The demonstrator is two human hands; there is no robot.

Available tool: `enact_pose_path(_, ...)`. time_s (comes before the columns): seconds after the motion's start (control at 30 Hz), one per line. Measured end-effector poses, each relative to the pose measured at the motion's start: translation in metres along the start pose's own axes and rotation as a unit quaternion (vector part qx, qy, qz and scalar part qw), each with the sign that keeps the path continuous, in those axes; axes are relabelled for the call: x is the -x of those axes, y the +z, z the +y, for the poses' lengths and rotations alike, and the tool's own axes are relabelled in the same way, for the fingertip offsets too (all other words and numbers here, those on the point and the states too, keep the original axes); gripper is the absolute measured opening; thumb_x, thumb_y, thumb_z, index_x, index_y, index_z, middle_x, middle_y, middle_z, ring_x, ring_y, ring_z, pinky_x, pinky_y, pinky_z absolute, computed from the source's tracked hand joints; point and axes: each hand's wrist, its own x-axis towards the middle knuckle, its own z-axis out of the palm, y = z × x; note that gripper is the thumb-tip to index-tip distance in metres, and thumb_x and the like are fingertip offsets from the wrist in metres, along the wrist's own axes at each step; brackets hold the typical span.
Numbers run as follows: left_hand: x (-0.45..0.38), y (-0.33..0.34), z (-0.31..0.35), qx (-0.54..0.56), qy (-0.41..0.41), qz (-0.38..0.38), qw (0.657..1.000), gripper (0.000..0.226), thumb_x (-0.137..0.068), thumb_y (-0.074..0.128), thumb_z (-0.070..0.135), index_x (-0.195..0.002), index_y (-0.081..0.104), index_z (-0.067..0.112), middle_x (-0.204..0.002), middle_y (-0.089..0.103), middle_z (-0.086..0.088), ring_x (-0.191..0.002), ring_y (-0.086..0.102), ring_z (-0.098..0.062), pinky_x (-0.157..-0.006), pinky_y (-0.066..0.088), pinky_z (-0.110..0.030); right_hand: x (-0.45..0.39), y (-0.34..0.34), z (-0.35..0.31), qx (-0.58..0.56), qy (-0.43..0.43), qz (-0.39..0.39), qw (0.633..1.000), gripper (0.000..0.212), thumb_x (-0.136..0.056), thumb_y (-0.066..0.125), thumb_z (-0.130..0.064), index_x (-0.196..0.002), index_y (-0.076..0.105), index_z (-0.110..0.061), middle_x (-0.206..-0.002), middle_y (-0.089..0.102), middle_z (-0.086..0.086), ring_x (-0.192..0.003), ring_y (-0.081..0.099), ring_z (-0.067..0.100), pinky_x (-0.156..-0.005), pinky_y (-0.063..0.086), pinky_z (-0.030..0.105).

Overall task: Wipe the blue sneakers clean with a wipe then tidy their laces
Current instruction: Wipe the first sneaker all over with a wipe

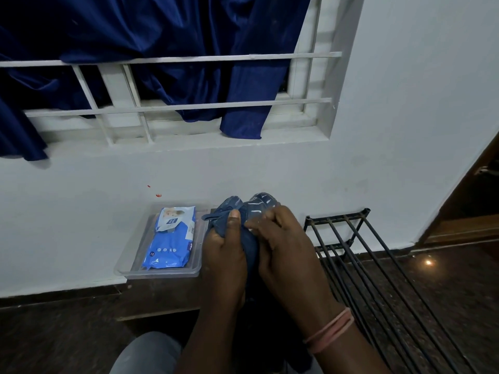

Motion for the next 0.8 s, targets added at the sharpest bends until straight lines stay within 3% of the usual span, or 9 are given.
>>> enact_pose_path(0.13, 0.0, -0.004, -0.005, -0.002, -0.017, 0.007, 1.0, 0.072, -0.08, 0.047, 0.083, -0.116, 0.073, 0.026, -0.105, 0.077, 0.009, -0.102, 0.072, -0.013, -0.098, 0.055, -0.046, 0.011, 0.001, 0.006, 0.01, 0.024, 0.005, 1.0, 0.031, -0.08, 0.044, -0.013, -0.097, 0.067, -0.024, -0.096, 0.05, -0.008, -0.084, 0.056, 0.013, -0.065, 0.05, 0.03)
enact_pose_path(0.27, 0.001, -0.004, -0.006, 0.029, -0.058, 0.007, 0.998, 0.063, -0.084, 0.053, 0.075, -0.113, 0.074, 0.023, -0.099, 0.079, 0.007, -0.095, 0.075, -0.015, -0.093, 0.059, -0.047, 0.011, 0.0, 0.011, 0.036, 0.083, 0.009, 0.996, 0.036, -0.074, 0.059, 0.008, -0.091, 0.066, -0.022, -0.093, 0.048, -0.008, -0.081, 0.052, 0.009, -0.068, 0.043, 0.021)
enact_pose_path(0.4, -0.001, -0.004, -0.003, 0.035, -0.046, 0.016, 0.998, 0.043, -0.1, 0.053, 0.054, -0.11, 0.075, 0.018, -0.097, 0.079, 0.005, -0.094, 0.074, -0.013, -0.093, 0.059, -0.044, 0.007, -0.009, 0.015, -0.018, 0.113, 0.087, 0.99, 0.026, -0.092, 0.062, 0.0, -0.101, 0.071, -0.022, -0.101, 0.058, -0.006, -0.087, 0.054, -0.004, -0.079, 0.037, 0.001)
enact_pose_path(0.6, 0.005, -0.001, -0.004, -0.015, 0.019, 0.002, 1.0, 0.058, -0.092, 0.047, 0.072, -0.122, 0.071, 0.029, -0.114, 0.074, 0.014, -0.11, 0.068, -0.008, -0.105, 0.051, -0.043, -0.002, 0.002, 0.003, -0.003, 0.078, 0.098, 0.992, 0.019, -0.096, 0.063, -0.008, -0.107, 0.073, -0.02, -0.103, 0.06, -0.004, -0.086, 0.045, -0.011, -0.082, 0.029, -0.007)
enact_pose_path(0.67, 0.005, -0.001, -0.002, -0.024, 0.034, 0.005, 0.999, 0.053, -0.096, 0.047, 0.068, -0.123, 0.071, 0.028, -0.115, 0.074, 0.014, -0.111, 0.068, -0.007, -0.106, 0.051, -0.042, -0.005, 0.003, 0.003, 0.007, 0.068, 0.1, 0.993, 0.017, -0.096, 0.061, -0.009, -0.104, 0.072, -0.019, -0.101, 0.058, -0.003, -0.084, 0.045, -0.008, -0.08, 0.031, -0.005)
enact_pose_path(0.8, -0.003, -0.006, -0.002, -0.014, 0.021, 0.014, 1.0, 0.046, -0.1, 0.05, 0.059, -0.118, 0.072, 0.023, -0.106, 0.076, 0.011, -0.103, 0.07, -0.008, -0.1, 0.054, -0.044, 0.003, 0.005, 0.006, 0.033, 0.086, 0.056, 0.994, 0.016, -0.096, 0.058, -0.009, -0.101, 0.07, -0.018, -0.097, 0.055, -0.003, -0.082, 0.051, 0.005, -0.07, 0.038, 0.013)
